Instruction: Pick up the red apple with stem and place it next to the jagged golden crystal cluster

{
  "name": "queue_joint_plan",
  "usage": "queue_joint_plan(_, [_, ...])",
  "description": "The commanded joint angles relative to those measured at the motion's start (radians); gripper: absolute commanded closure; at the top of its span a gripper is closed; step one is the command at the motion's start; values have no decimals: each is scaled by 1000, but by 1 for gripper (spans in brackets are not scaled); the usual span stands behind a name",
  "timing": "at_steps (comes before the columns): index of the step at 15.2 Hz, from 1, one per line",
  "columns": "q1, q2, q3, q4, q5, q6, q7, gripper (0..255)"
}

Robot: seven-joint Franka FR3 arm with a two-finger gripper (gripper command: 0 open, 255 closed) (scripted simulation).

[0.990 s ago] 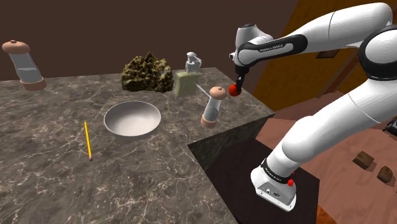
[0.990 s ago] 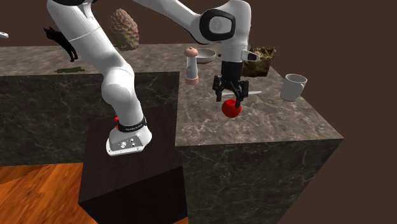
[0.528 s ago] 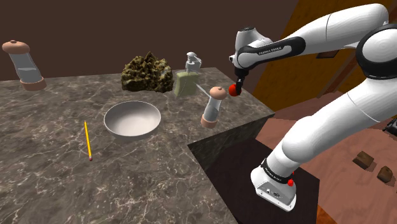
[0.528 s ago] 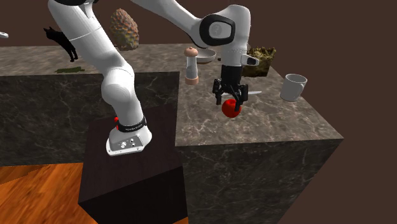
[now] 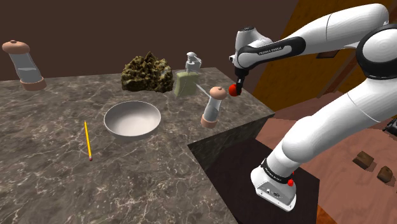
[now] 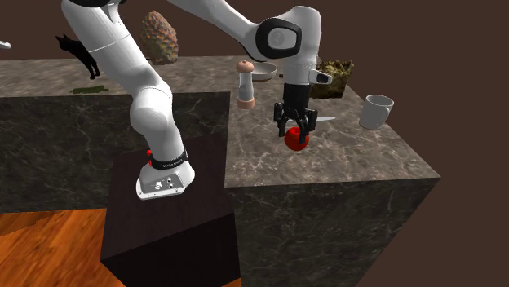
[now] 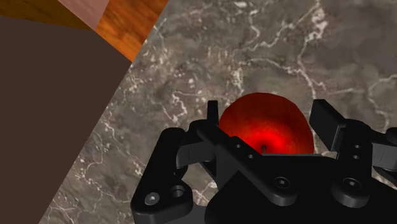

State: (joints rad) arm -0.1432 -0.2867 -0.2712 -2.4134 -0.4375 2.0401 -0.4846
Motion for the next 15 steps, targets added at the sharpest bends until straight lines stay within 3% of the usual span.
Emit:
queue_joint_plan(1, [0,1,0,-1,0,2,0,255])
queue_joint_plan(4, [0,1,0,0,0,2,0,255])
queue_joint_plan(15, [7,-53,17,100,21,-149,-41,255])
